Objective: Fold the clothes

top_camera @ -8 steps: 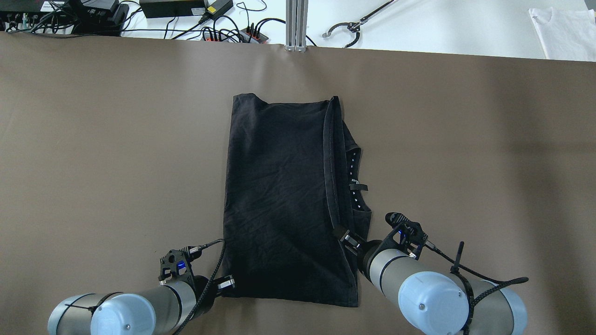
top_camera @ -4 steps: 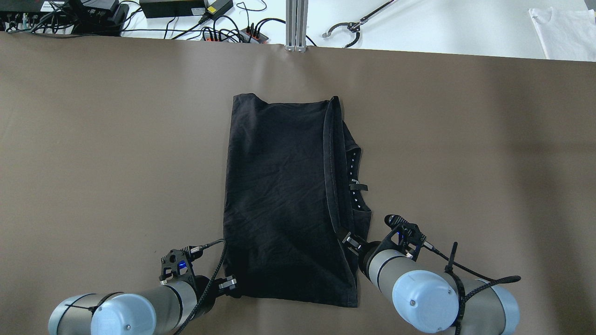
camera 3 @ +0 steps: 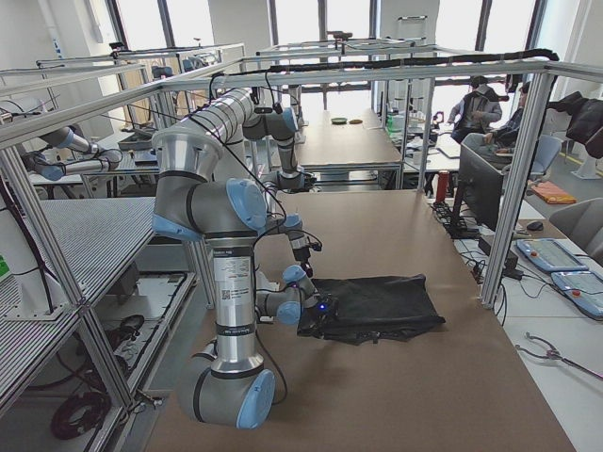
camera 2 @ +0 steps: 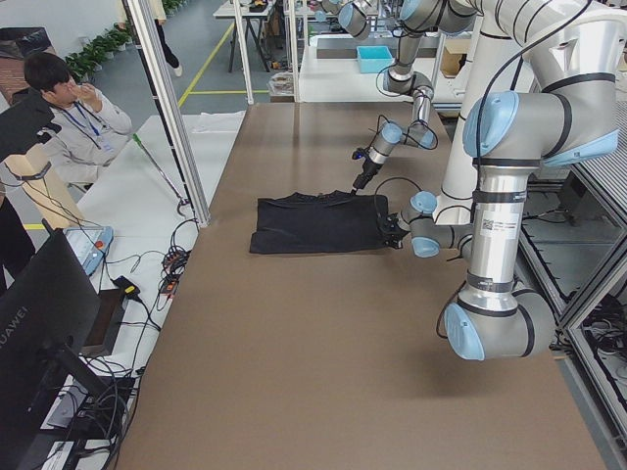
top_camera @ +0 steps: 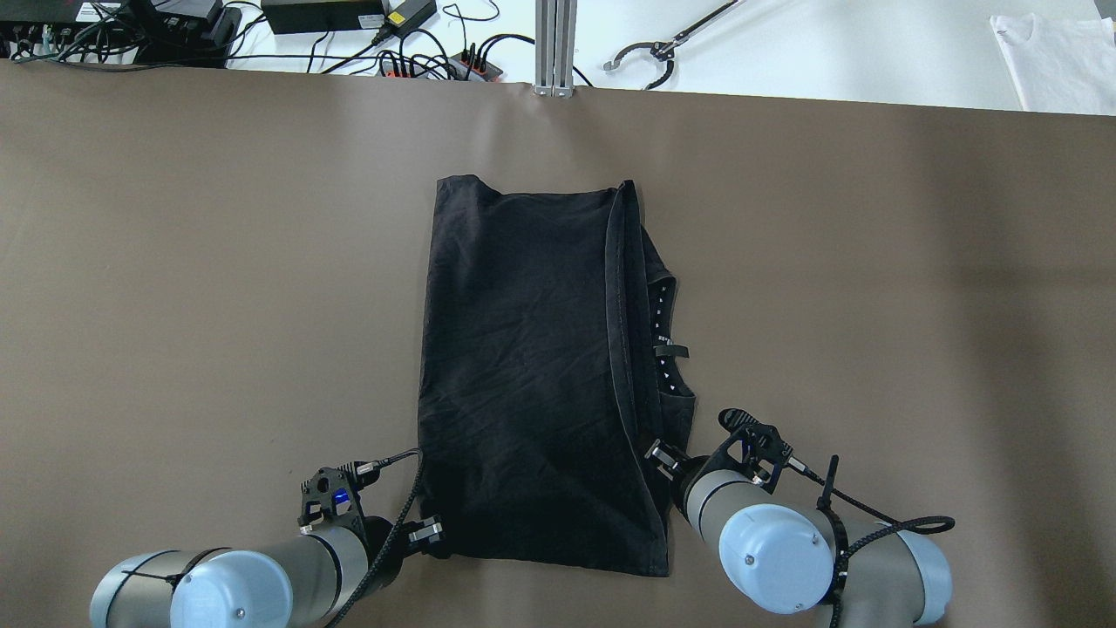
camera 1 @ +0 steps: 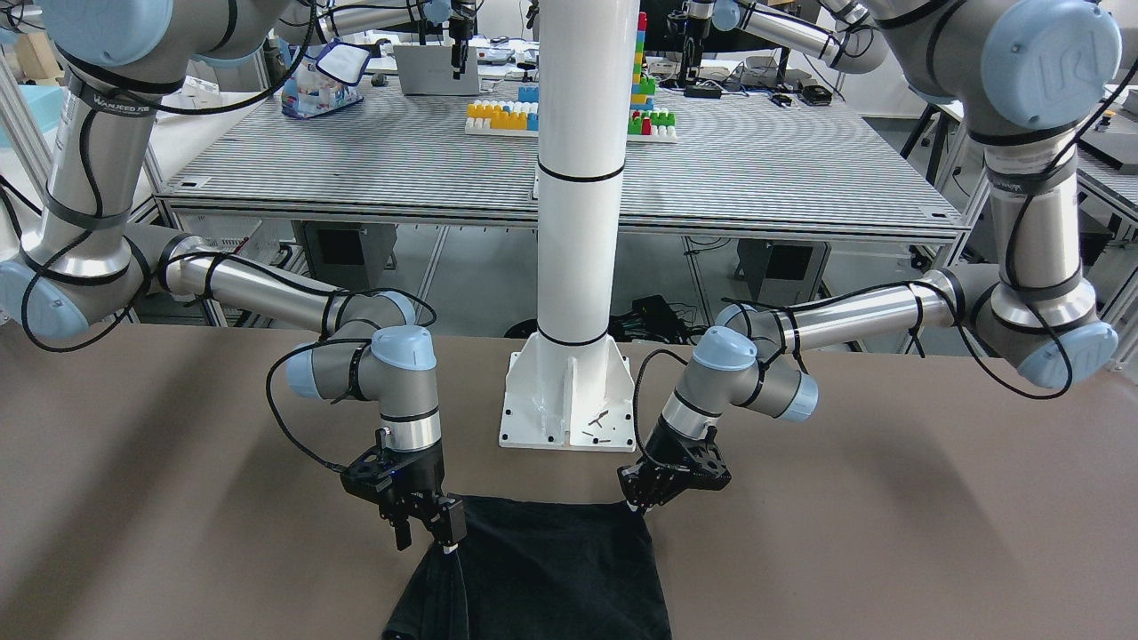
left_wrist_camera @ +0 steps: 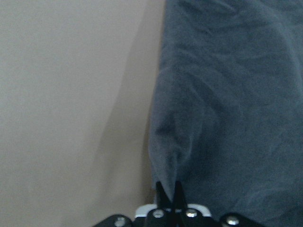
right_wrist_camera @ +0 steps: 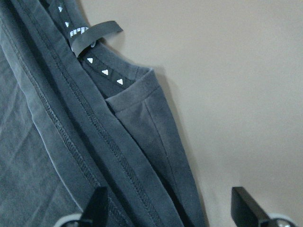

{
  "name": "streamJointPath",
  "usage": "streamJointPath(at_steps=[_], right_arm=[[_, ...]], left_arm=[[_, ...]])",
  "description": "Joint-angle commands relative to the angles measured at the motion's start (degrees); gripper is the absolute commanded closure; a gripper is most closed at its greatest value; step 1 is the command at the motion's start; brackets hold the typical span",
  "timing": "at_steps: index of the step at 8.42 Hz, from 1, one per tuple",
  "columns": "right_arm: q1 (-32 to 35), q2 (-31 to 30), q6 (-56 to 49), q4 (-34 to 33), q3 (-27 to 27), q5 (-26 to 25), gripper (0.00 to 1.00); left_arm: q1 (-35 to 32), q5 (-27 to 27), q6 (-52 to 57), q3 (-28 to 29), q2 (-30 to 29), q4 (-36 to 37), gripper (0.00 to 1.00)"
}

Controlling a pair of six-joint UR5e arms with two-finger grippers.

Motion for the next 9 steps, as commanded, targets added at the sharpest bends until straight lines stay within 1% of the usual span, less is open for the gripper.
streamJointPath(at_steps=[1, 2, 5, 7, 9], right_arm=[[-0.18, 2.24, 4.76, -0.63, -1.04, 0.0, 0.08], [-0.36, 3.39, 5.39, -0.72, -1.04, 0.0, 0.08], [-1.32, 3.92, 3.73, -0.8, -1.91, 0.0, 0.07], [-1.32, 3.75, -1.79, -0.8, -3.5, 0.0, 0.06], [-1.32, 3.49, -4.35, -0.8, -3.59, 0.27, 0.06]], left_arm=[[-0.12, 0.0, 0.01, 0.01, 0.01, 0.01, 1.0], [-0.29, 0.0, 0.45, 0.01, 0.01, 0.1, 1.0], [-0.47, 0.0, 1.07, 0.01, 0.01, 0.1, 1.0], [-0.47, 0.09, 1.07, 0.01, 0.01, 0.1, 1.0], [-0.38, 0.17, 1.07, 0.01, 0.01, 0.1, 1.0]])
